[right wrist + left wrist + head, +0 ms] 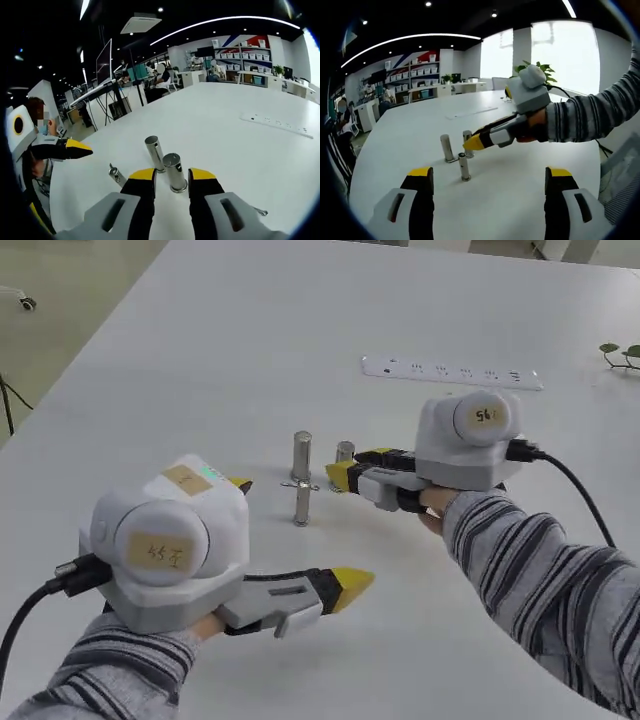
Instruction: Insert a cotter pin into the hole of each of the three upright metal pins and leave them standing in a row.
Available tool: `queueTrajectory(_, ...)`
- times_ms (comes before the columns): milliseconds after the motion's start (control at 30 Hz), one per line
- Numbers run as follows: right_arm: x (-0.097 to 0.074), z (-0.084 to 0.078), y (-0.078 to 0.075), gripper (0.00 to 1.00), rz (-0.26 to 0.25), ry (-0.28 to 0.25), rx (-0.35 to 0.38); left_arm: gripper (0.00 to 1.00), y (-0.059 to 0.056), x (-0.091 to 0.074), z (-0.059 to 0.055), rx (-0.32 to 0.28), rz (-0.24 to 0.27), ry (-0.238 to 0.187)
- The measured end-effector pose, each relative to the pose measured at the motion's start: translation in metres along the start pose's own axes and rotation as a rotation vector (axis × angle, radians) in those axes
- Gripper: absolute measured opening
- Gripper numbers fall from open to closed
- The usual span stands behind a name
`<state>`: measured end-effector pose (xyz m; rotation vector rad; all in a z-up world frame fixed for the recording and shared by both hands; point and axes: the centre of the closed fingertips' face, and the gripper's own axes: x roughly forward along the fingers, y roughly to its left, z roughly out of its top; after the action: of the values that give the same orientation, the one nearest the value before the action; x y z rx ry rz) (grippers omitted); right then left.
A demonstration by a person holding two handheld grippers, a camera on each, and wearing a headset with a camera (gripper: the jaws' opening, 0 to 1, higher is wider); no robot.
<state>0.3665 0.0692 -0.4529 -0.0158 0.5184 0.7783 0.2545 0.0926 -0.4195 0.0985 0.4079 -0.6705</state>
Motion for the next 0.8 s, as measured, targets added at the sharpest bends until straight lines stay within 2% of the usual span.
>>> queueTrajectory(133,0.008,-0.003,-0.002,0.18,-0.007,0.008,-0.004,0.96,0.002,0.002,-0.002,0.001,-0.003,0.014)
queueTrajectory(233,0.010,-0.004,-0.001,0.16,-0.001,0.006,0.000,0.99,0.003,0.002,0.000,0.001,0.002,0.004)
queueTrajectory(567,0.010,-0.005,-0.004,0.10,-0.029,0.004,-0.024,0.99,0.003,0.004,0.002,0.007,0.000,0.002)
queueTrajectory(633,0.009,-0.004,-0.006,0.09,-0.050,0.007,-0.048,0.99,0.004,0.004,0.001,0.012,0.007,0.008)
queueTrajectory(733,0.005,-0.005,-0.008,0.08,-0.075,0.000,-0.030,0.99,0.005,0.003,0.000,0.009,0.010,0.015)
queueTrajectory(800,0.000,-0.006,-0.012,0.08,-0.109,0.011,-0.074,0.99,0.005,0.003,0.000,0.013,0.012,0.016)
